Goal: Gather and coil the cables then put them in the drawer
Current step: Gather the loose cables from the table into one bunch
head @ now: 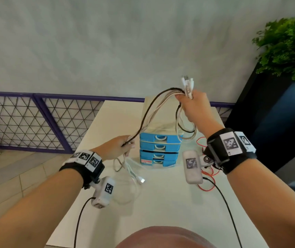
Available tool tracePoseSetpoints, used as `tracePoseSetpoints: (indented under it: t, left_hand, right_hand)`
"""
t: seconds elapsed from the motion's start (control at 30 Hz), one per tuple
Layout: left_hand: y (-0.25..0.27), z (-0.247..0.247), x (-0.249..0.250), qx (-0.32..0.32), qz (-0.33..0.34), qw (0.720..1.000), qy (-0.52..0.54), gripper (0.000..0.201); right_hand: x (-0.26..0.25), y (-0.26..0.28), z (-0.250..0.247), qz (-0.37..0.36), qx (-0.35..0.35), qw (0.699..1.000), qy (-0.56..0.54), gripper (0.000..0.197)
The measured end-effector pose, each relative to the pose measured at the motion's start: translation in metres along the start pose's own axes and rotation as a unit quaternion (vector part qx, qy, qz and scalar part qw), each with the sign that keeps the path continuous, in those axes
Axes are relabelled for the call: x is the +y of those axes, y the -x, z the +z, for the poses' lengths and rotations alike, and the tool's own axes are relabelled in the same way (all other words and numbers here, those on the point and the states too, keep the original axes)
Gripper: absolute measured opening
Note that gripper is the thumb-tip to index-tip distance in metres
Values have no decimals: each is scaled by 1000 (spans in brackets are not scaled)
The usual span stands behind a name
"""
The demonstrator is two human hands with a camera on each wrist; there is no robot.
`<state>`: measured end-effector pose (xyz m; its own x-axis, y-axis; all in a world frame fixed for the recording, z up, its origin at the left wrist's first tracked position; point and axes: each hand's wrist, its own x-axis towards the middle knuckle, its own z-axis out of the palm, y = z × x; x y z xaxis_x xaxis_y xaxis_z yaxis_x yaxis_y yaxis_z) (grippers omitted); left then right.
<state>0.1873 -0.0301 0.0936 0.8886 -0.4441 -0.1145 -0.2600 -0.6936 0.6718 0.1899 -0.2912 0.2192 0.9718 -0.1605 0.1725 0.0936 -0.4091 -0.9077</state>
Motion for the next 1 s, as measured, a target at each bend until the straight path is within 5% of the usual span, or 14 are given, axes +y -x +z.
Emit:
tracePoseSetpoints:
  t: [0.1, 0.23, 0.3, 0.4, 0.5, 0.63, 0.7, 0.77, 0.83, 0.9, 1.0]
  left_hand:
    - [2, 12, -26, -14, -34, 999, -3, 20]
    - [0, 11, -46, -66, -117, 984, -118, 26]
    - [-3, 0, -50, -42, -169, 968, -183, 32]
    - [-6, -34, -46, 61, -232, 920, -309, 34]
    - [-6, -88, -37, 225, -272, 887, -297, 21]
    - [-8, -138, -26, 358, -233, 855, -294, 22]
    - [-10, -147, -27, 320, -188, 883, -288, 36]
    - [-13, -141, -36, 191, -178, 929, -264, 65]
    - [-14, -123, -47, 52, -200, 941, -270, 82]
    - [-14, -104, -49, -21, -197, 935, -294, 76]
    - [-19, -75, -17, -19, -103, 973, -204, 39]
  right_hand:
    - [1, -1, -8, 4, 1, 1000, -26, 22]
    - [1, 2, -7, 24, 14, 994, -109, 23]
    - [2, 6, -6, 26, -3, 995, -93, 24]
    - [2, 16, -2, 8, -118, 992, -37, 29]
    - [4, 27, 8, 0, -282, 954, 104, 32]
    - [22, 44, 38, 4, -380, 899, 217, 32]
    - [33, 51, 51, 32, -376, 910, 169, 29]
    - [45, 52, 57, 61, -365, 922, 113, 29]
    - [54, 52, 59, 106, -345, 932, 27, 20]
    - [61, 48, 61, 165, -323, 929, -74, 32]
    - [64, 47, 61, 191, -316, 912, -178, 26]
